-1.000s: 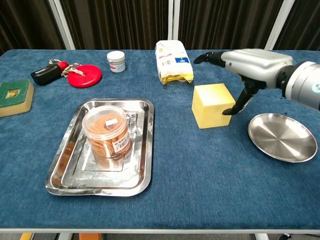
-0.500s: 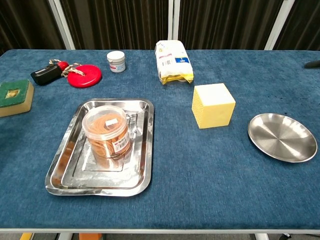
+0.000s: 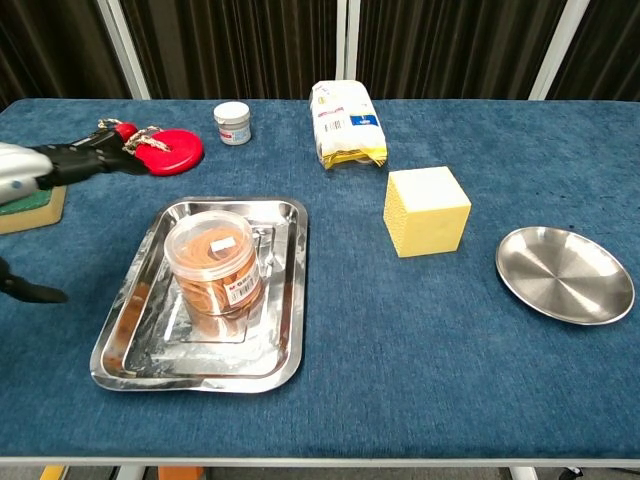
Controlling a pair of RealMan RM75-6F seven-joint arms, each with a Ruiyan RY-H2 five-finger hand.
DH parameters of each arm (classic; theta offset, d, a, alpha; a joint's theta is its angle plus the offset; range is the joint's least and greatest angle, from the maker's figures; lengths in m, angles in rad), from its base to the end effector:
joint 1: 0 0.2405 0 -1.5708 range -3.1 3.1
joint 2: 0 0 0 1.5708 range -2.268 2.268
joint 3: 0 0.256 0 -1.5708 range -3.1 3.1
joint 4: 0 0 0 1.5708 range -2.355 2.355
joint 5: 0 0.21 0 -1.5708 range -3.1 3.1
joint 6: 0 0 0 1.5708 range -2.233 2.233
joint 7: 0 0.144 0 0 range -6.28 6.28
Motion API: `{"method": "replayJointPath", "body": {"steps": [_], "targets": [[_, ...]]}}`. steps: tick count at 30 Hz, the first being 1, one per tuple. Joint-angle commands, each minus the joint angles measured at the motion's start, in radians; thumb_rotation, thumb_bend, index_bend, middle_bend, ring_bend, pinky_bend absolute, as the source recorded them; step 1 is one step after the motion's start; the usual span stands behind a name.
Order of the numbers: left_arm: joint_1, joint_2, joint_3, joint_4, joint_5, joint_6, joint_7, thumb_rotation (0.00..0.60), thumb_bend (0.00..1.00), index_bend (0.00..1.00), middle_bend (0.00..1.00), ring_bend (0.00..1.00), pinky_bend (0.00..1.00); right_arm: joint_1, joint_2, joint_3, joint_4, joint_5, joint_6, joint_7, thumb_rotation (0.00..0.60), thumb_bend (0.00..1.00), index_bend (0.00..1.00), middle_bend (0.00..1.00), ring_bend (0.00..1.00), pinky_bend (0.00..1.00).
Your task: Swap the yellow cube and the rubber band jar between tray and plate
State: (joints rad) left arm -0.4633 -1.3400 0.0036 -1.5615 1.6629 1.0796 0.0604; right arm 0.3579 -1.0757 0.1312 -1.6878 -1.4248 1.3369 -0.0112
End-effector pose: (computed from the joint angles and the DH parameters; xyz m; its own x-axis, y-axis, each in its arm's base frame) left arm -0.2160 0.2481 0.0259 0.4852 0.2790 0.8287 0.7964 -0.5324 -0.2870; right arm -0.2446 -0.2723 0.1613 0.3624 0.0257 0.9317 -0.9105 -0.2039 0.3598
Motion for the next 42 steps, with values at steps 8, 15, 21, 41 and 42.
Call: {"method": "replayJointPath", "body": {"steps": [8, 15, 21, 41, 42], "targets": [[-0.12, -0.052, -0.004, 0.032, 0.03, -0.106, -0.062, 0.6, 0.0, 0.04, 0.0, 0.0, 0.06, -0.009, -0.006, 0.005, 0.026, 0.015, -0.013, 0.012, 0.6, 0.06, 0.0, 0.0, 0.0, 0.0], [-0.173, -0.069, 0.005, 0.046, 0.032, -0.15, -0.086, 0.6, 0.01, 0.06, 0.01, 0.0, 0.08, -0.022, -0.007, 0.007, 0.043, 0.014, -0.005, 0.027, 0.6, 0.06, 0.0, 0.0, 0.0, 0.0], [-0.199, -0.083, 0.01, 0.06, 0.022, -0.166, -0.099, 0.6, 0.16, 0.11, 0.06, 0.0, 0.17, -0.025, -0.011, 0.014, 0.061, 0.016, -0.006, 0.049, 0.6, 0.06, 0.0, 0.0, 0.0, 0.0], [-0.273, -0.135, 0.018, 0.115, 0.047, -0.143, -0.147, 0.6, 0.24, 0.2, 0.2, 0.13, 0.39, -0.048, -0.016, 0.023, 0.1, 0.026, -0.001, 0.088, 0.6, 0.07, 0.0, 0.0, 0.0, 0.0], [-0.276, -0.137, 0.02, 0.117, 0.049, -0.141, -0.148, 0.6, 0.24, 0.22, 0.21, 0.14, 0.4, -0.049, -0.017, 0.023, 0.103, 0.026, -0.001, 0.091, 0.6, 0.07, 0.0, 0.0, 0.0, 0.0]]}}
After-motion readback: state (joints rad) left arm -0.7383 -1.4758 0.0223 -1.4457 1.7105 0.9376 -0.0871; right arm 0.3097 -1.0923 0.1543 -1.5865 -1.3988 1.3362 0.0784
